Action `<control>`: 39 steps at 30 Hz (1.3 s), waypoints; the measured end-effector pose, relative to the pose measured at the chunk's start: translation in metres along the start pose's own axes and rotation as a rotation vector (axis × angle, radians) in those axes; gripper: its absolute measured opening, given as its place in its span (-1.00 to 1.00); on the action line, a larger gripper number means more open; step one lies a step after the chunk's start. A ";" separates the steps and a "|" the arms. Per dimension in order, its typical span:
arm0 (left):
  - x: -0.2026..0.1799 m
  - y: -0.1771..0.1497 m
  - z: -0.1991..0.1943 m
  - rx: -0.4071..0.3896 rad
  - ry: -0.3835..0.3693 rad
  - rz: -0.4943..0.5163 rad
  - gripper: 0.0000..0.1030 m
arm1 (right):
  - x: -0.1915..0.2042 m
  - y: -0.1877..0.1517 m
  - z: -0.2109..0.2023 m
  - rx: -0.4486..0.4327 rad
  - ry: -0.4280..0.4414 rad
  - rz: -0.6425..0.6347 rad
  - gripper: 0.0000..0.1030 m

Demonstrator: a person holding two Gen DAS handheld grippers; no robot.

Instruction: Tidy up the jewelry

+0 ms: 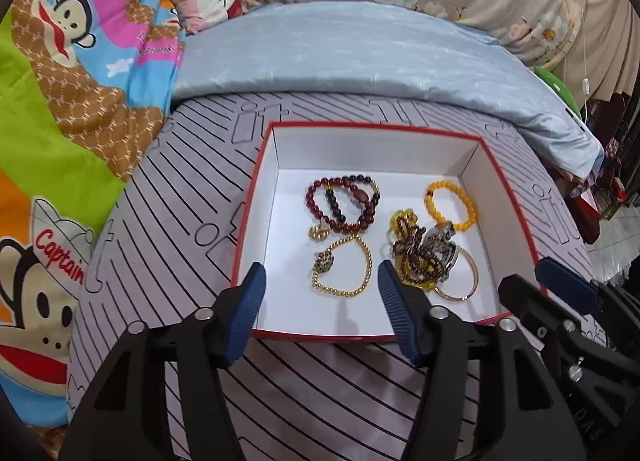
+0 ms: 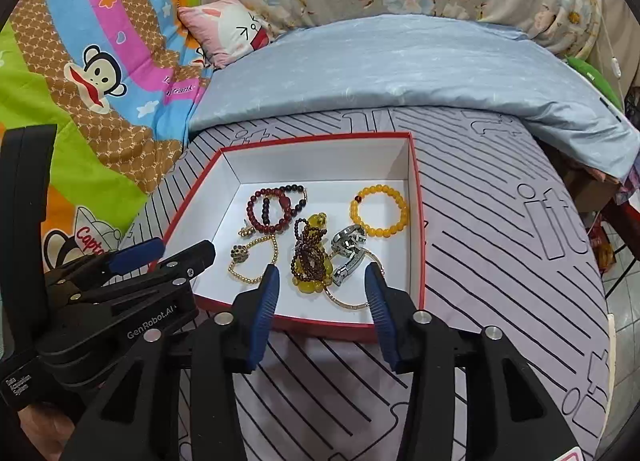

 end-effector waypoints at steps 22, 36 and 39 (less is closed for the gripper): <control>0.020 -0.013 -0.021 -0.005 0.091 -0.057 0.73 | 0.007 -0.011 -0.025 -0.021 -0.104 0.023 0.50; 0.020 -0.015 -0.023 -0.011 0.106 -0.047 0.75 | 0.005 -0.015 -0.026 -0.027 -0.129 0.021 0.55; 0.020 -0.016 -0.023 -0.010 0.107 -0.051 0.75 | 0.005 -0.015 -0.026 -0.025 -0.126 0.026 0.55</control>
Point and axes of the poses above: each gripper's, at about its wrist camera, not at the fingertips, and z roughly the way its jaws point, x to its left, y to its top, the point moved 4 cm from there along z, roughly the way its jaws point, and after that the axes turned 9 degrees about y, right-handed, at the moved point
